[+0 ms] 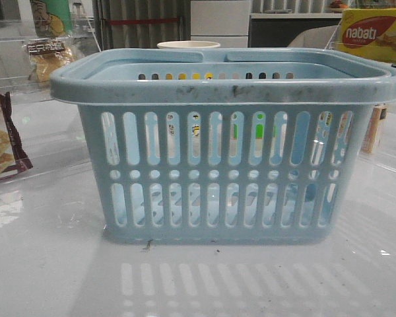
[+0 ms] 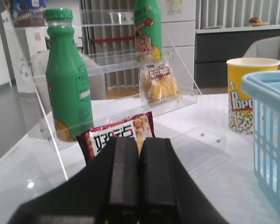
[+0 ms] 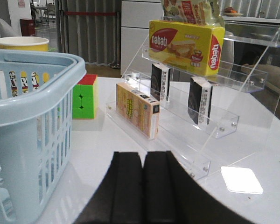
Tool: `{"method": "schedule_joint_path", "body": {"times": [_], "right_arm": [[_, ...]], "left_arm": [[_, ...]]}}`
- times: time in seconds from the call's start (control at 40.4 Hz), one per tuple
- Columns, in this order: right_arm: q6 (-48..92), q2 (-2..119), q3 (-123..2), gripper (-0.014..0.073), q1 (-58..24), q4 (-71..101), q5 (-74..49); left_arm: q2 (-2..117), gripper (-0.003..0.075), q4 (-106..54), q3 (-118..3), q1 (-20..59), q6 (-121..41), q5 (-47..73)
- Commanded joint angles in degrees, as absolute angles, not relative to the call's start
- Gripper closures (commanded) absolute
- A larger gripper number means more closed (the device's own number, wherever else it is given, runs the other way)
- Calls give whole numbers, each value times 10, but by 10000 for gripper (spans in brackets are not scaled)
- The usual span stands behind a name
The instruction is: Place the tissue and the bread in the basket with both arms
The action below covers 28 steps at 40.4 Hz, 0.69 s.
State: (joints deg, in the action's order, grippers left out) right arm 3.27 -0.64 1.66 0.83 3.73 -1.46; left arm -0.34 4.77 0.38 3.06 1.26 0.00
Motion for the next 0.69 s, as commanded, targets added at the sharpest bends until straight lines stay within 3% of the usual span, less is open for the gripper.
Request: {"method": "schedule_joint_path", "body": {"times": [0.0,0.223,0.669], "right_arm": [[36,-17,12,526,8,35,60],[36,-16,-92,526,8,35,-12],[37,133,-335,526,8,25,-187]], "left_arm": [[-14,629,48,-6,31,13,-86],[-10,629,48,-105,31,14,-38],[155,629,48,-371,31,14,262]]}}
